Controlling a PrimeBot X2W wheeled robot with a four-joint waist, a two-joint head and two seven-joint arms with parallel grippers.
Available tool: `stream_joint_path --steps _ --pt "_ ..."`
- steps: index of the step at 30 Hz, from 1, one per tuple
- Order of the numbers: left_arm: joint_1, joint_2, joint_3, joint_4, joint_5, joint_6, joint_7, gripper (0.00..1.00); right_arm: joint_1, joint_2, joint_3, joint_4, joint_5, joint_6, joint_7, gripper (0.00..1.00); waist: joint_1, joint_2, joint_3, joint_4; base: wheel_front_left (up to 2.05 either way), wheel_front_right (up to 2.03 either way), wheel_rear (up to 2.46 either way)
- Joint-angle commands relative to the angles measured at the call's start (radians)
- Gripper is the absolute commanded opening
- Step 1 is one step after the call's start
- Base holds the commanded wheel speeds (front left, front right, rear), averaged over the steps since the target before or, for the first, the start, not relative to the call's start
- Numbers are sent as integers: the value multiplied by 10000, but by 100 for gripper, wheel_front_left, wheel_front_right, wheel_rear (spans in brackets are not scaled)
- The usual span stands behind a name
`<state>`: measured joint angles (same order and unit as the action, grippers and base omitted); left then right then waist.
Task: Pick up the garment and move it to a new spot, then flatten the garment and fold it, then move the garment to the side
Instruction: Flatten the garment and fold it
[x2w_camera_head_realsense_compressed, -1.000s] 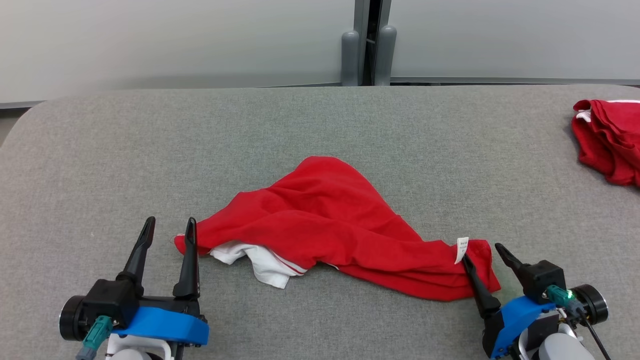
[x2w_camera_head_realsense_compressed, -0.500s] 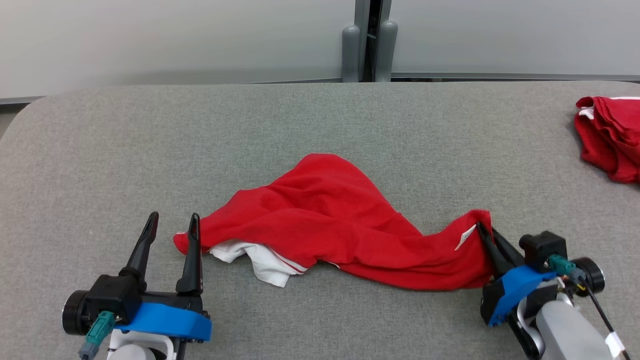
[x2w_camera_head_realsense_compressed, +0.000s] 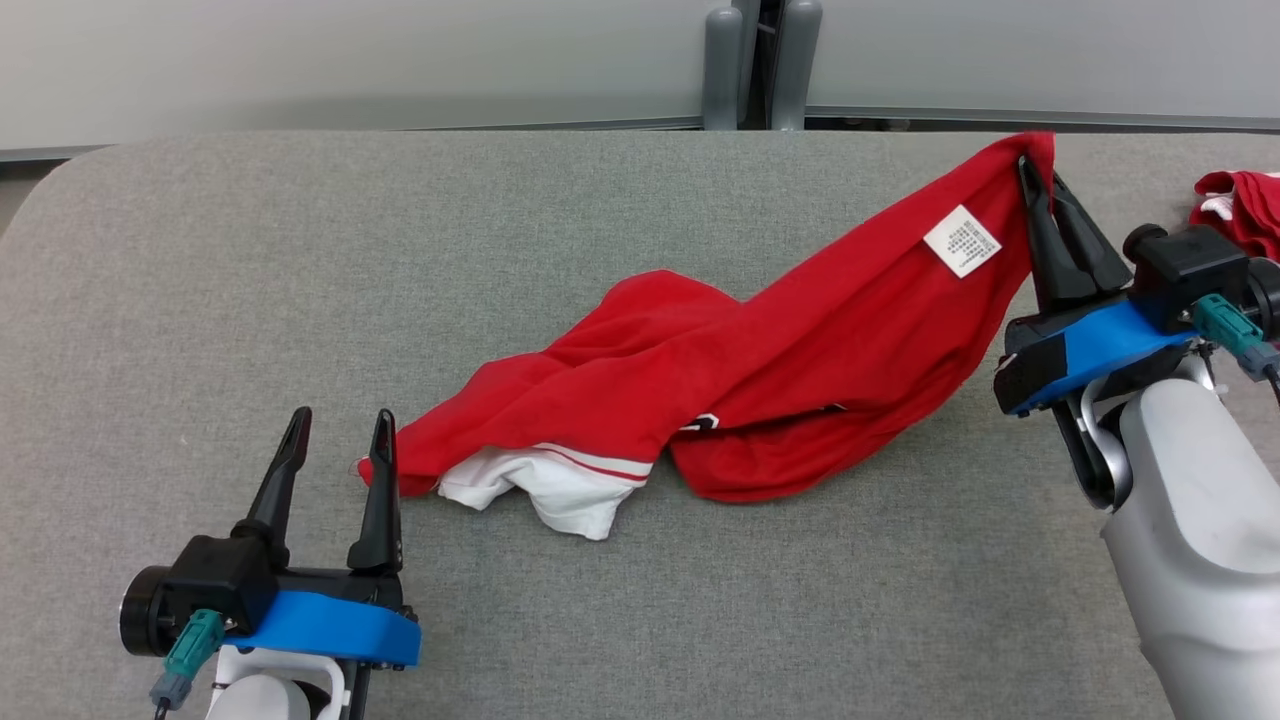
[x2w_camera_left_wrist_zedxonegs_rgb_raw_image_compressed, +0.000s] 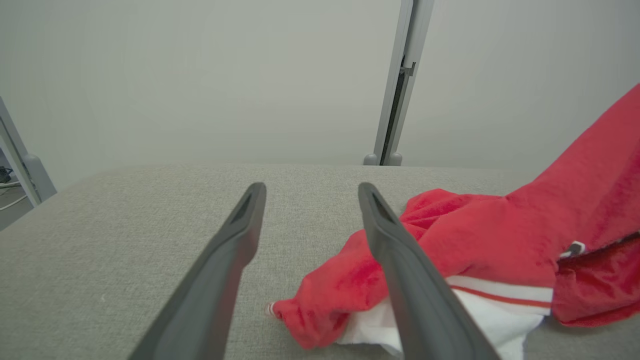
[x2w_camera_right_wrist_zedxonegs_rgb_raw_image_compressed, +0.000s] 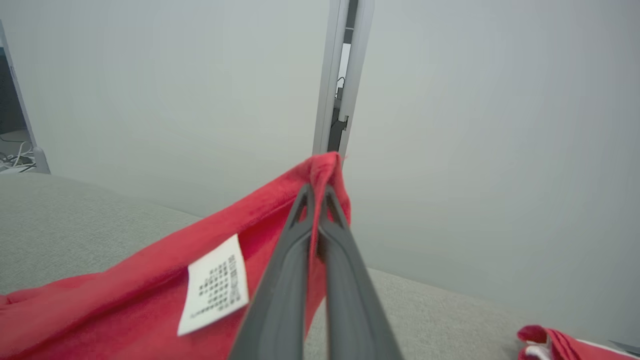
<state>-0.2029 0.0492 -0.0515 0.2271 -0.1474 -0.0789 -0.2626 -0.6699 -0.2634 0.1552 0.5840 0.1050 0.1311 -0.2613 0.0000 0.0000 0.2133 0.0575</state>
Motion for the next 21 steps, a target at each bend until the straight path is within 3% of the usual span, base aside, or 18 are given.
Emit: stream_joint_path --steps 1,8,16,21 --pt "-93 31 35 -25 -26 41 -29 100 138 -10 -58 -224 -76 -8 -46 0 0 0 -5 -20 0 0 0" --pt "-4 33 52 36 -76 107 -27 100 1858 76 224 -1830 -153 -8 -48 0 0 0 -160 -285 0 0 0" --pt "219 33 140 66 -14 61 -29 100 4477 -147 1424 -3912 252 -6 -49 0 0 0 -489 -726 0 0 0" --pt "379 31 166 81 -18 21 -29 100 5886 -267 1997 -4550 527 -8 -50 0 0 0 -609 -937 0 0 0"
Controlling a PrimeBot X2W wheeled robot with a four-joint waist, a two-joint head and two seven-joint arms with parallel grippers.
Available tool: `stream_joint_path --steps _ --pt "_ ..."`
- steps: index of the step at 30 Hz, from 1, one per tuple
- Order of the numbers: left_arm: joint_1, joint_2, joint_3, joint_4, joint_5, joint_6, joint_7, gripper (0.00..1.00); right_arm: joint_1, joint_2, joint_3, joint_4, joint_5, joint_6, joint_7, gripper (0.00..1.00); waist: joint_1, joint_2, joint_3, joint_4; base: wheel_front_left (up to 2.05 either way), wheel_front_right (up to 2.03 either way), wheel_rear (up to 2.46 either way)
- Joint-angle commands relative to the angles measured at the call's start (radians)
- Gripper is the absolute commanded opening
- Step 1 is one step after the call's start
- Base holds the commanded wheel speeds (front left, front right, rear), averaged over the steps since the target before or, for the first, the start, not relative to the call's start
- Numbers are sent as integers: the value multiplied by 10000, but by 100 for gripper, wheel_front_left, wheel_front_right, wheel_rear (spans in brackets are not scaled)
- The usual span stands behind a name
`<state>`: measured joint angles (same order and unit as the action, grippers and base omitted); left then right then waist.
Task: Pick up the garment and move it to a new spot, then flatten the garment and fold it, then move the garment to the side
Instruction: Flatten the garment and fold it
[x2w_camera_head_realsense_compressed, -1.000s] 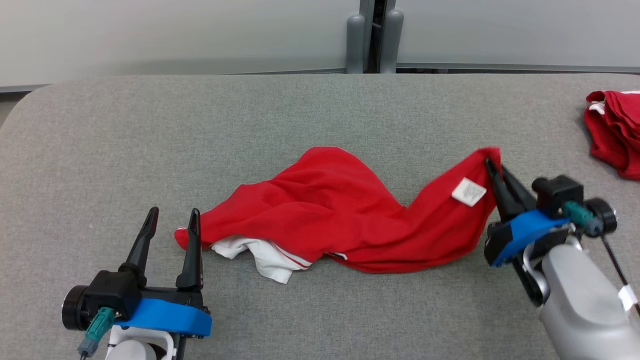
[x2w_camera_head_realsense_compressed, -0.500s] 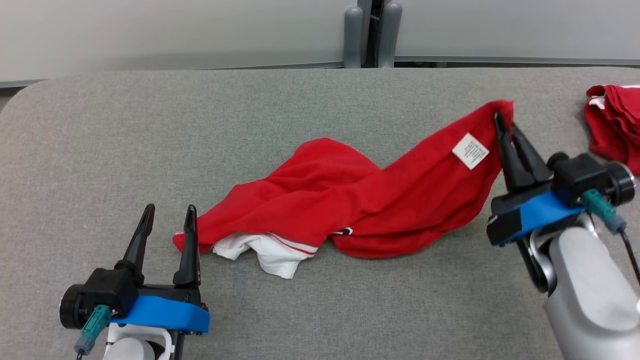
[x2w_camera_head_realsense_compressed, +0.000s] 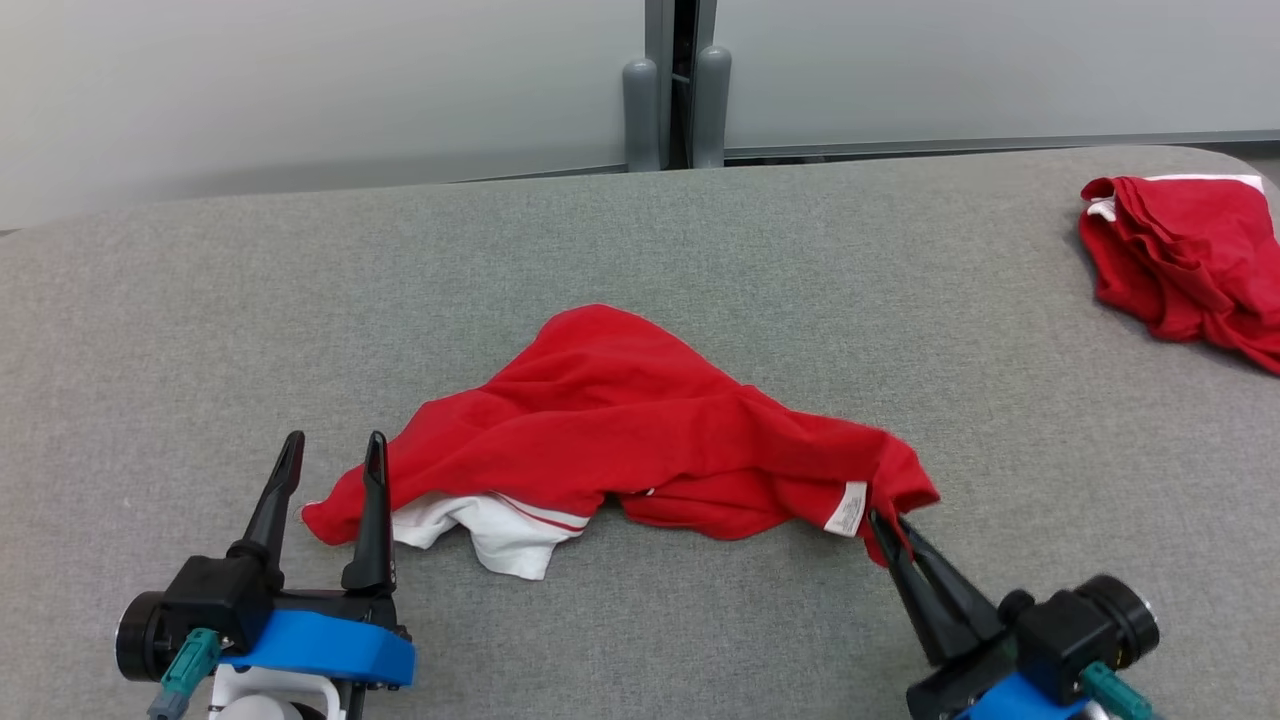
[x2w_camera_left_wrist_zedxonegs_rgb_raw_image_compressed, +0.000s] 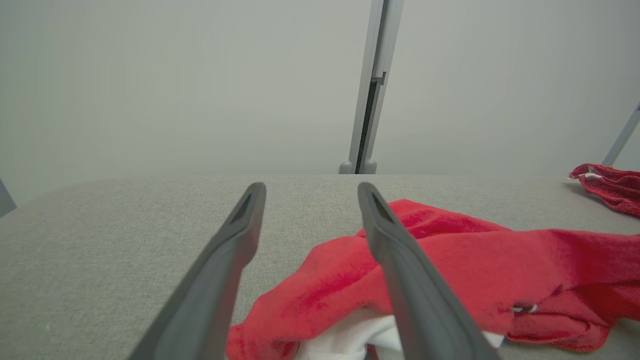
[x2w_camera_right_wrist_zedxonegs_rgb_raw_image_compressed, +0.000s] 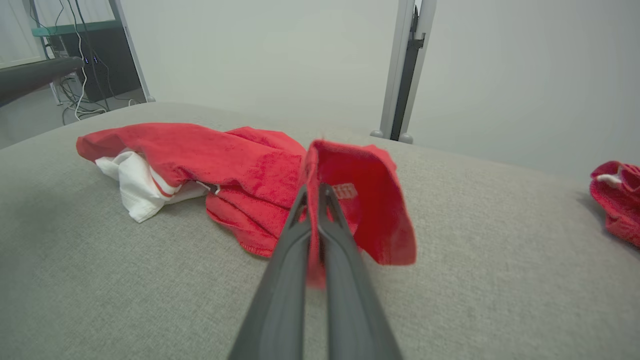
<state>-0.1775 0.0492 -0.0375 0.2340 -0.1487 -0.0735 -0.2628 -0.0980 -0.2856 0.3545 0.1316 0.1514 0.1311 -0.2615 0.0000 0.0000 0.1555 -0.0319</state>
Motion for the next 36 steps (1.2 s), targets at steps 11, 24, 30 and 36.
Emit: stream_joint_path --steps 11,24,30,36 --pt "157 33 48 23 19 -96 -27 100 1192 -862 2003 202 72 -8 -48 50 0 0 -44 -219 0 0 0" --pt "225 33 64 55 5 -128 -25 100 1319 -809 -604 -2216 -605 -6 -49 100 0 0 -180 -91 0 0 0" --pt "245 33 59 41 -38 -91 -25 100 1208 -849 -1550 -2645 -822 -6 -49 100 0 0 -198 -5 0 0 0" --pt "173 33 57 31 -17 -72 -27 100 473 -1040 -1644 -2290 -840 -6 -49 100 0 0 -183 45 0 0 0"
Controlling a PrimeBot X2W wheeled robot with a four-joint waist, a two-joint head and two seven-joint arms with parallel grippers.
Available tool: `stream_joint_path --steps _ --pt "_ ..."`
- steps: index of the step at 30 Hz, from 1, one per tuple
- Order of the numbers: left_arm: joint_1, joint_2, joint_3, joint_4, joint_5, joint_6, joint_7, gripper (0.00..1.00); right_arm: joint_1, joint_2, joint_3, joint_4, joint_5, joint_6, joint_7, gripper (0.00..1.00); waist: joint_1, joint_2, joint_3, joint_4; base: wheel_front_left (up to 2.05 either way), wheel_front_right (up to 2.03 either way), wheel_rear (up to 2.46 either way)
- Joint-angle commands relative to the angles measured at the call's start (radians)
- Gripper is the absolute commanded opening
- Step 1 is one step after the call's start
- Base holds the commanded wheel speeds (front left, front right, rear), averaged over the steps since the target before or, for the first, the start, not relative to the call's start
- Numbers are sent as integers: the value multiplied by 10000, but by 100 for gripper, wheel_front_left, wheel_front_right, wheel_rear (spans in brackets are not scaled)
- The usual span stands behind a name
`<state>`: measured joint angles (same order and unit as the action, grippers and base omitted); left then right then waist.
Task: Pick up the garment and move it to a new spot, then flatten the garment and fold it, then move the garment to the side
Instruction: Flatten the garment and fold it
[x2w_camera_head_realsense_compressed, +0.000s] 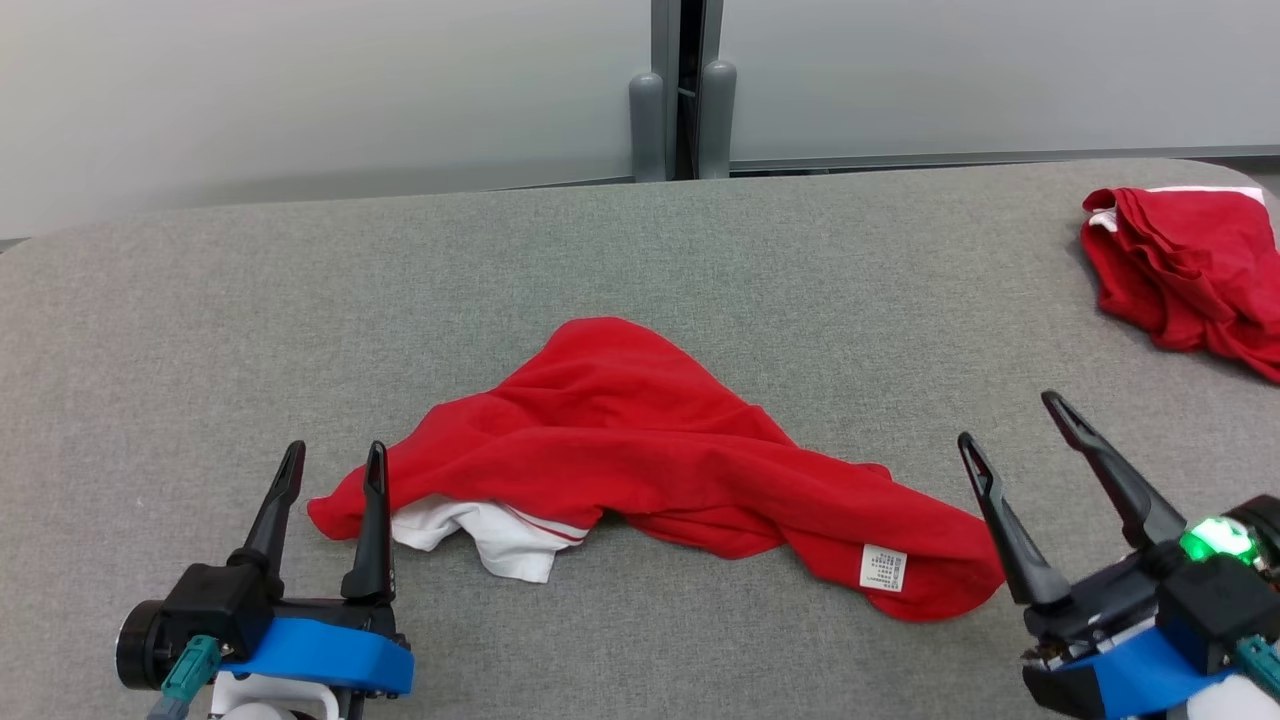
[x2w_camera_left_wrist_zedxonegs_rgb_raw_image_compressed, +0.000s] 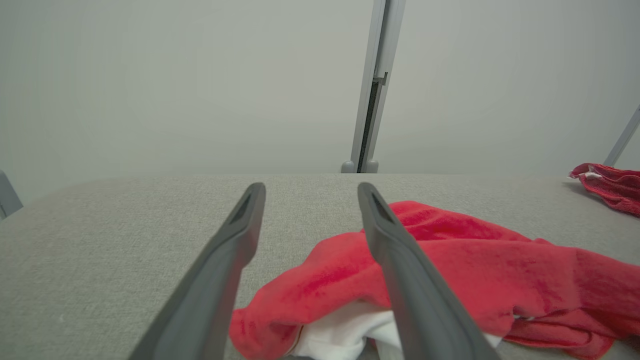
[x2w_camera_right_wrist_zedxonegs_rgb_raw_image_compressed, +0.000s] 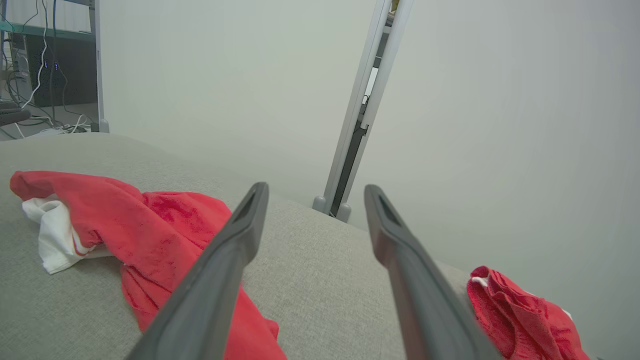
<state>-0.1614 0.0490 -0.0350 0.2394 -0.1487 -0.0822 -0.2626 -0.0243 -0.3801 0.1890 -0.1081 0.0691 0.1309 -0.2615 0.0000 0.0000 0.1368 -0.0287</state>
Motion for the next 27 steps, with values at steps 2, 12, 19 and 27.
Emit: stream_joint_path --steps 2,12,19,27 --pt "-27 35 26 -36 7 2 -29 100 -686 -155 93 442 41 -4 -49 100 0 0 21 41 0 0 0" --pt "-194 35 36 -60 43 -40 -29 100 -3121 4 921 1870 401 -4 -49 100 0 0 142 455 0 0 0" --pt "-80 35 135 -204 22 18 -29 100 -3181 1040 268 2217 439 -4 -49 100 0 0 129 650 0 0 0" --pt "22 35 214 -296 64 62 -27 100 -2525 1947 -460 2212 282 -4 -49 100 0 0 43 582 0 0 0"
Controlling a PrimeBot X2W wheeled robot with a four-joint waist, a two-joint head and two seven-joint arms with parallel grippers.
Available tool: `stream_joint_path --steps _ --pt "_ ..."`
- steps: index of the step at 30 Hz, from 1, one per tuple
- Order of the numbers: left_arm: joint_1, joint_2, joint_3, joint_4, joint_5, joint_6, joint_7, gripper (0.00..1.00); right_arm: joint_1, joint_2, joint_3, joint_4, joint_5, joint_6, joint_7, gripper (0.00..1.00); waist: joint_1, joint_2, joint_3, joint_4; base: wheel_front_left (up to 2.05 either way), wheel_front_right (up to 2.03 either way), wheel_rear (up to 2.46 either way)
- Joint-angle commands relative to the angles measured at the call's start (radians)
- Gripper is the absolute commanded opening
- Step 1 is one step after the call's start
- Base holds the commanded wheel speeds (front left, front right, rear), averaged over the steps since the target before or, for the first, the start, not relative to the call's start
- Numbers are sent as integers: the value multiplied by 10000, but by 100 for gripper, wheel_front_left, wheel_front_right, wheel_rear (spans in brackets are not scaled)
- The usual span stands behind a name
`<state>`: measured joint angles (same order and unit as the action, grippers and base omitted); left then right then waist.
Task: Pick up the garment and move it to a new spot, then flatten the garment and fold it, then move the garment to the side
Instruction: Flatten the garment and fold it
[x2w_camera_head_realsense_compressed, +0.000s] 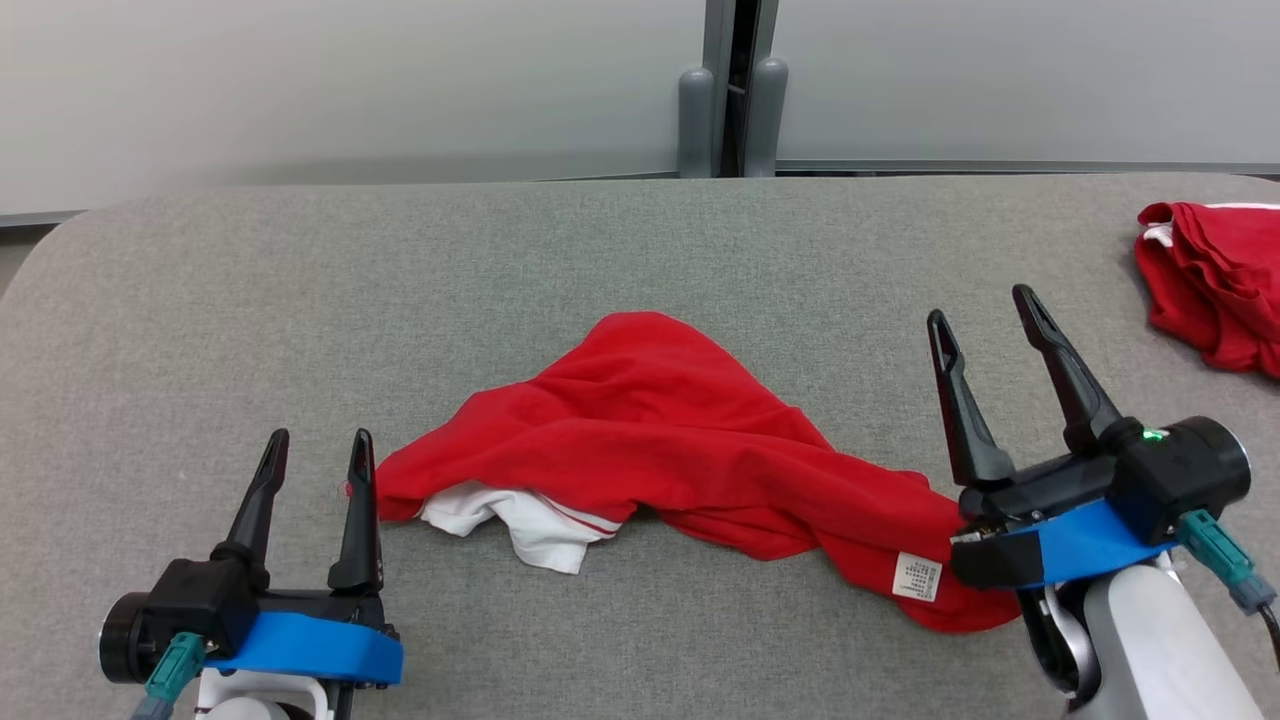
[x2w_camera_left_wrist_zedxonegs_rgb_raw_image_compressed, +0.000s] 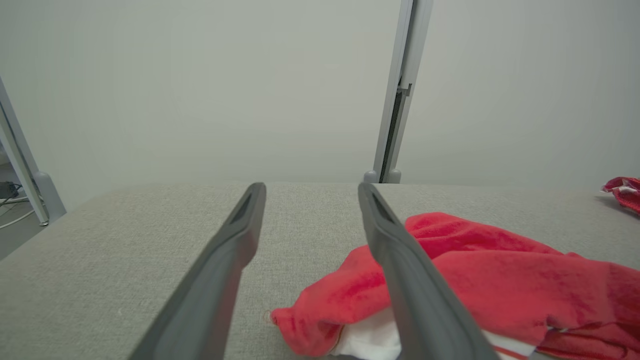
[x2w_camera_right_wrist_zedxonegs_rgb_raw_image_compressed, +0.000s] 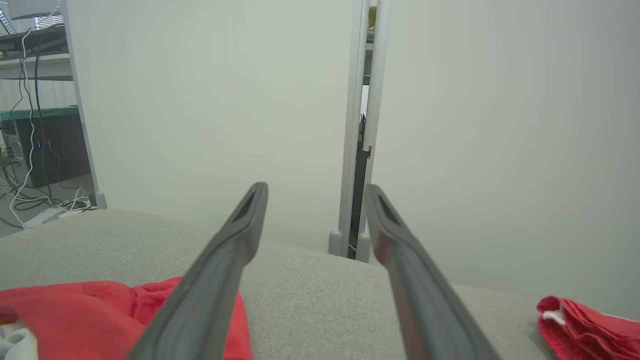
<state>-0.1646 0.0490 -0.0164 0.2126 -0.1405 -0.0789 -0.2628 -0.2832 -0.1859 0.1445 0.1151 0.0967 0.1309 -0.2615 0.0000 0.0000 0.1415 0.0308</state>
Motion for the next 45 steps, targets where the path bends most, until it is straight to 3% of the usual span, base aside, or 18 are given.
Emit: stream_joint_path --steps 1,18,45 --pt "65 35 35 -40 -5 32 -27 100 177 91 -109 -54 -2 -4 -49 100 0 0 -16 -40 0 0 0" --pt "345 35 80 78 58 -2 -25 100 2481 1007 -1149 59 22 -4 -49 100 0 0 -376 -326 0 0 0" --pt "-343 50 401 3263 -60 -388 -25 100 1897 976 -871 244 133 -4 -49 100 0 0 266 -782 0 0 0"
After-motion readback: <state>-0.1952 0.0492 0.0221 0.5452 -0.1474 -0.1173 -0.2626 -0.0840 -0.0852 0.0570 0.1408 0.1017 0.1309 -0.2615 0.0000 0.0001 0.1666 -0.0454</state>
